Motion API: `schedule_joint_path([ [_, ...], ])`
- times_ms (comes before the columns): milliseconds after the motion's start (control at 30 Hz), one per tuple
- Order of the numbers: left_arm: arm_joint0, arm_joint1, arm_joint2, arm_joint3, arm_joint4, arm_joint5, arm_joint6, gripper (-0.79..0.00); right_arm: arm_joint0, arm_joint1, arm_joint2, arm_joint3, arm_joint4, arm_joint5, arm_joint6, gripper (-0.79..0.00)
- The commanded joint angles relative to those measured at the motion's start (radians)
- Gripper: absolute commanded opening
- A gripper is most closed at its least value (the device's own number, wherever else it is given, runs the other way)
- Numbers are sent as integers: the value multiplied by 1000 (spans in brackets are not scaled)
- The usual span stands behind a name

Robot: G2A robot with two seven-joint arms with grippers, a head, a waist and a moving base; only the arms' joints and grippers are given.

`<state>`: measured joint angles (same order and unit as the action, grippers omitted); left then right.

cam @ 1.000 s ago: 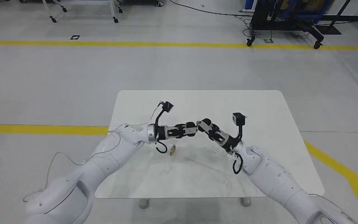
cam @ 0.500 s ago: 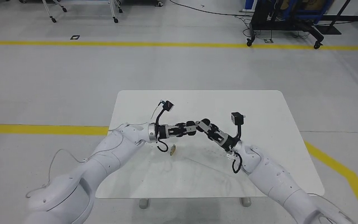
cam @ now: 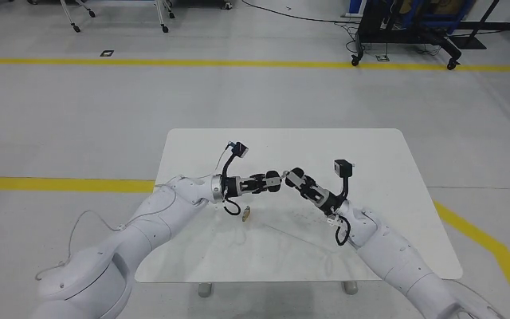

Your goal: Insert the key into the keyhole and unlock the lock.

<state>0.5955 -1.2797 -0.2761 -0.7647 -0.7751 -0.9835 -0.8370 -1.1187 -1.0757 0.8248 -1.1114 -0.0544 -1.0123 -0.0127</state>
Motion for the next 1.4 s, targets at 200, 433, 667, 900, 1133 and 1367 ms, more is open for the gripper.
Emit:
schedule_joint_path([
  [200, -9, 16, 28, -50, -15, 34, -34, -785, 0, 0, 1, 0, 2, 0, 1, 0],
  [433, -22, 36, 55, -89, -24, 65, -65, -785, -14, 15, 63, 5, -92, 0, 27, 0],
  [667, -62, 40, 84, -100, -65, 229, -229, -785, -65, 87, 176, -66, -125, 0, 298, 0],
  [900, -78, 26, 73, -90, -51, 342, -343, -785, -70, 125, 188, -115, 32, 37, 599, -403],
  [1133, -83, 6, 84, -72, 16, 355, -355, -785, -35, 131, 154, -125, 142, 68, 772, -443],
  [1367, -84, -6, 89, -56, 34, 347, -347, -785, -9, 129, 133, -95, 226, 77, 840, -499],
])
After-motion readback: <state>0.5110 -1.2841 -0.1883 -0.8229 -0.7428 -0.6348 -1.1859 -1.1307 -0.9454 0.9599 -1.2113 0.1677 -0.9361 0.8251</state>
